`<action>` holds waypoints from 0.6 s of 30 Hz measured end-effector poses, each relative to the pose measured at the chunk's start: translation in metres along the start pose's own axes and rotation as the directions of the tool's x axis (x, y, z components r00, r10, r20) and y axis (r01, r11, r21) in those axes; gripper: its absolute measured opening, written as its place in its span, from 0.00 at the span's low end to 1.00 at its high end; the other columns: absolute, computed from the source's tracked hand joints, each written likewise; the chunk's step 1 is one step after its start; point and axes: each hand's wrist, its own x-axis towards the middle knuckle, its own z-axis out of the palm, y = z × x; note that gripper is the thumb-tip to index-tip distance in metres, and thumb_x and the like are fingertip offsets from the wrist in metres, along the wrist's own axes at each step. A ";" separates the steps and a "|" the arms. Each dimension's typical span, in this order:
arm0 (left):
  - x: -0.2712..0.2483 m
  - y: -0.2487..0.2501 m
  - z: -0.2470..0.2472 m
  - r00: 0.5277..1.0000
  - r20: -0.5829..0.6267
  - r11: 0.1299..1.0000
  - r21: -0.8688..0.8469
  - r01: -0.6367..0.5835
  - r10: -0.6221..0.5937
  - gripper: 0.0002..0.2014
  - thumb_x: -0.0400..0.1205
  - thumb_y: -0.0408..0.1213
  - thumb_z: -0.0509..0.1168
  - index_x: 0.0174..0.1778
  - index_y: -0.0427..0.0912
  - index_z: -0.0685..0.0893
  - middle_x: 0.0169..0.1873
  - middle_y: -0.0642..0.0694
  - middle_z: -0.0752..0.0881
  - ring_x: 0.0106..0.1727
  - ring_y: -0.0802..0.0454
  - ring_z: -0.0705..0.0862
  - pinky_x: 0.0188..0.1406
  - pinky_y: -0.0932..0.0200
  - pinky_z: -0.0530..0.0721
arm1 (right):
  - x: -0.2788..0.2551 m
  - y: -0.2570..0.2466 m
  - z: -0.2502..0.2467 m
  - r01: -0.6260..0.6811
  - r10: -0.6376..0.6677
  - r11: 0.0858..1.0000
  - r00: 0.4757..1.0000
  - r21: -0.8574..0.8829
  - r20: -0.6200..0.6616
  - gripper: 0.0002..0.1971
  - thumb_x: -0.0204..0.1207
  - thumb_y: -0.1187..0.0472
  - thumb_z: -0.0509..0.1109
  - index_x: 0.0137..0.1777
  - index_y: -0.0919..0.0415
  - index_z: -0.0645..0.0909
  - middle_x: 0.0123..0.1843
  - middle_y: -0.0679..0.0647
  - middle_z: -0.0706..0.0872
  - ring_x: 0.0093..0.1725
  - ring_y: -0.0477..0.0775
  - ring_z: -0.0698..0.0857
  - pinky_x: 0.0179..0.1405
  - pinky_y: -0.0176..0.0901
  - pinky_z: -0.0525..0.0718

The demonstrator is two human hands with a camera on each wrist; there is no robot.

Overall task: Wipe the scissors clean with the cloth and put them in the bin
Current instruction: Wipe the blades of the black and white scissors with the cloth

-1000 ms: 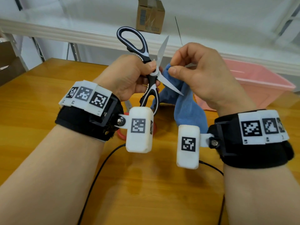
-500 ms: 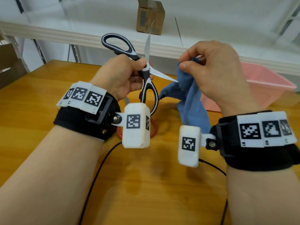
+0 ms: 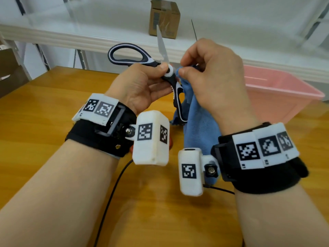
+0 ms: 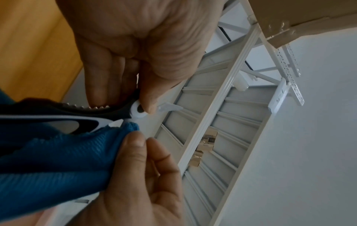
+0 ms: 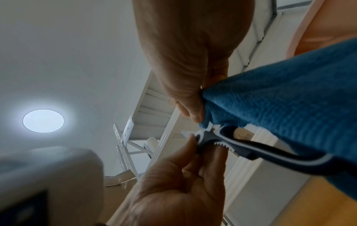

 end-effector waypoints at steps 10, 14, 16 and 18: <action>-0.001 -0.008 0.010 0.999 0.026 0.998 0.036 -0.044 0.043 0.11 0.81 0.26 0.66 0.59 0.28 0.84 0.51 0.35 0.90 0.51 0.41 0.91 0.47 0.50 0.91 | -0.007 0.005 0.015 -0.049 0.049 0.999 0.995 -0.002 -0.084 0.05 0.72 0.67 0.70 0.43 0.55 0.80 0.39 0.46 0.84 0.42 0.47 0.82 0.43 0.46 0.81; 0.000 -0.007 0.009 0.999 -0.010 0.999 0.017 -0.047 0.047 0.12 0.81 0.25 0.67 0.60 0.25 0.84 0.50 0.34 0.91 0.49 0.41 0.92 0.43 0.49 0.91 | -0.008 0.006 0.017 -0.031 0.028 0.999 0.997 -0.034 -0.069 0.06 0.74 0.68 0.69 0.42 0.56 0.78 0.39 0.47 0.83 0.41 0.48 0.80 0.42 0.46 0.80; 0.000 -0.007 0.009 0.999 -0.021 0.999 0.016 -0.043 0.043 0.12 0.80 0.25 0.67 0.59 0.26 0.84 0.50 0.34 0.91 0.48 0.41 0.92 0.42 0.49 0.91 | -0.008 0.006 0.016 -0.023 0.020 0.999 0.998 -0.038 -0.057 0.05 0.74 0.68 0.68 0.42 0.56 0.77 0.39 0.47 0.83 0.40 0.47 0.79 0.40 0.42 0.77; -0.001 -0.007 0.010 0.999 -0.026 0.999 0.013 -0.038 0.039 0.11 0.81 0.25 0.67 0.58 0.26 0.84 0.49 0.34 0.91 0.48 0.41 0.92 0.41 0.49 0.91 | -0.007 0.007 0.015 -0.013 0.011 0.999 0.999 -0.050 -0.043 0.05 0.74 0.67 0.67 0.42 0.57 0.77 0.39 0.48 0.83 0.40 0.48 0.79 0.39 0.41 0.76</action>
